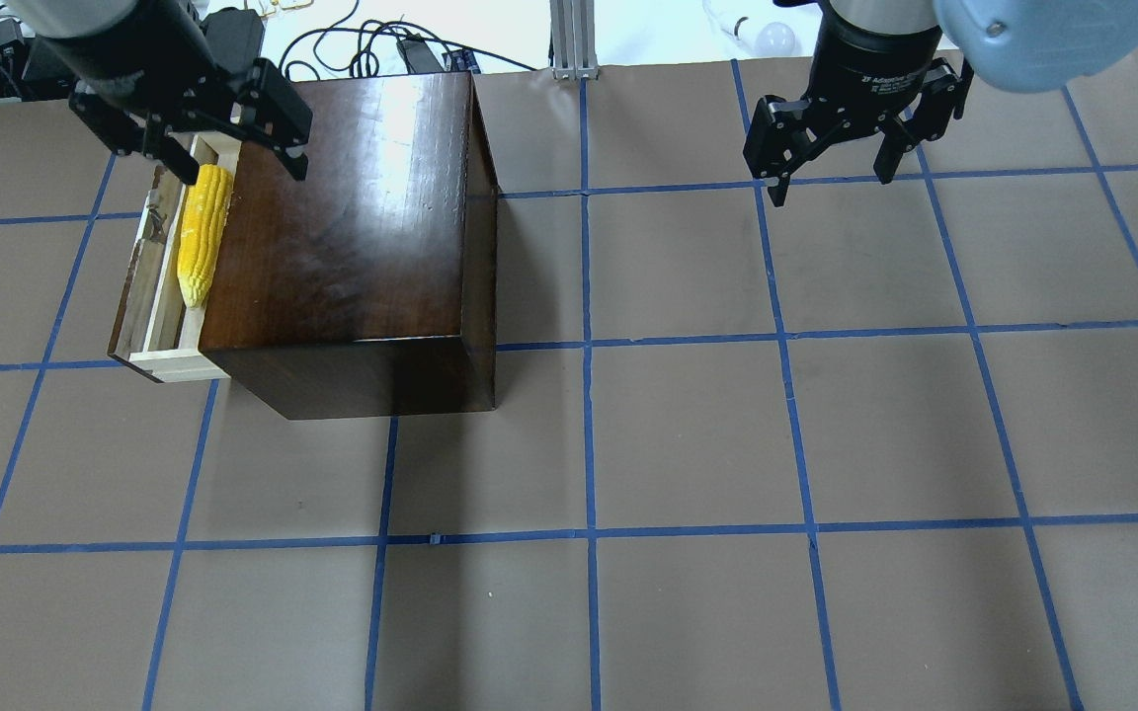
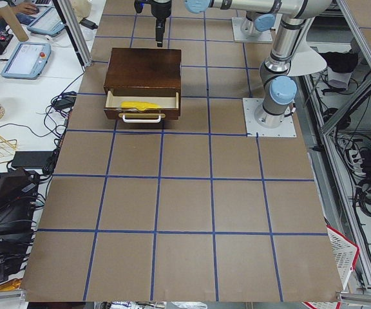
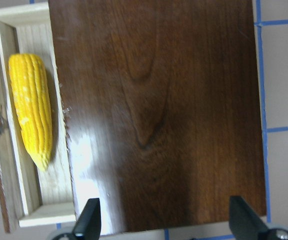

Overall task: Open drawer and put corn inside
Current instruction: 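Raise the left gripper away from the drawer over the cabinet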

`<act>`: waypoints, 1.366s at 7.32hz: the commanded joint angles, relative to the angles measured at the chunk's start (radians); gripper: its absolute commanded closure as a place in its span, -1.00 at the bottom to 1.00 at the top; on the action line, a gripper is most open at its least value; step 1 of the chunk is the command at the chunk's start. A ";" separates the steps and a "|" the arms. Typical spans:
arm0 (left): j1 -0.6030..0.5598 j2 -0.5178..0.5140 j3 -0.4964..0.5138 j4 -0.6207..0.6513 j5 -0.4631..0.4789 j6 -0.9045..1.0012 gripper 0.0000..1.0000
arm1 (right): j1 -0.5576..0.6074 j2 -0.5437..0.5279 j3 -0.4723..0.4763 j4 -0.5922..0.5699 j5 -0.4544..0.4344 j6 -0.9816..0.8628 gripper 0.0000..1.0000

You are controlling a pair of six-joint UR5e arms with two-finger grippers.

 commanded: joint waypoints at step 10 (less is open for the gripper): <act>0.004 0.054 -0.109 0.061 0.121 -0.024 -1.00 | 0.000 0.000 0.000 0.000 0.000 -0.001 -1.00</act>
